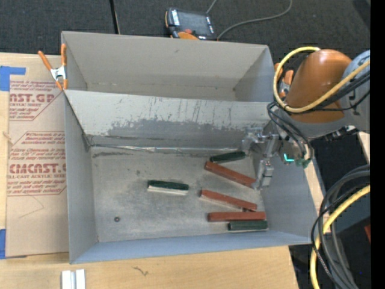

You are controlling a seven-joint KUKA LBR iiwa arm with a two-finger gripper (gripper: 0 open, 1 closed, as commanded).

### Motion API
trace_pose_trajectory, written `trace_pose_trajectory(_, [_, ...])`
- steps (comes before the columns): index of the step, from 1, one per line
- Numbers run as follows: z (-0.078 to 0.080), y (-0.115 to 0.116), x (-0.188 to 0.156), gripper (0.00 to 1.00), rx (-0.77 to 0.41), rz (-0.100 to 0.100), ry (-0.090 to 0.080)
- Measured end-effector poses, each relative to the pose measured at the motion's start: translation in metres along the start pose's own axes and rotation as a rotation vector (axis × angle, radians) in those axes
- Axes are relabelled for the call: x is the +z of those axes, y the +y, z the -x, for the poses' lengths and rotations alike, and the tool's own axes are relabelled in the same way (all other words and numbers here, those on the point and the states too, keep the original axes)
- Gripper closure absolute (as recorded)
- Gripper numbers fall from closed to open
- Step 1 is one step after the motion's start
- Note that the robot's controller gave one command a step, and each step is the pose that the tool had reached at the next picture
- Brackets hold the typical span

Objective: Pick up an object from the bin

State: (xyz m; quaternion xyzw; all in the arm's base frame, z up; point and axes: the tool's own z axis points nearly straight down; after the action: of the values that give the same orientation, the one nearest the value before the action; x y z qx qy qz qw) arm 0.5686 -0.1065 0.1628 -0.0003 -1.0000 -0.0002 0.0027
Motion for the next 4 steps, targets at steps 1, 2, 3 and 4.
trace_pose_trajectory(1, [0.014,-0.005,0.094,0.00,0.252,0.001,-0.007])
trace_pose_trajectory(2, [-0.011,-0.016,0.006,0.00,-0.146,-0.003,-0.012])
trace_pose_trajectory(3, [-0.008,0.056,0.094,0.00,-0.328,0.000,-0.006])
trace_pose_trajectory(4, [-0.030,-0.011,0.090,0.00,-0.222,0.000,-0.007])
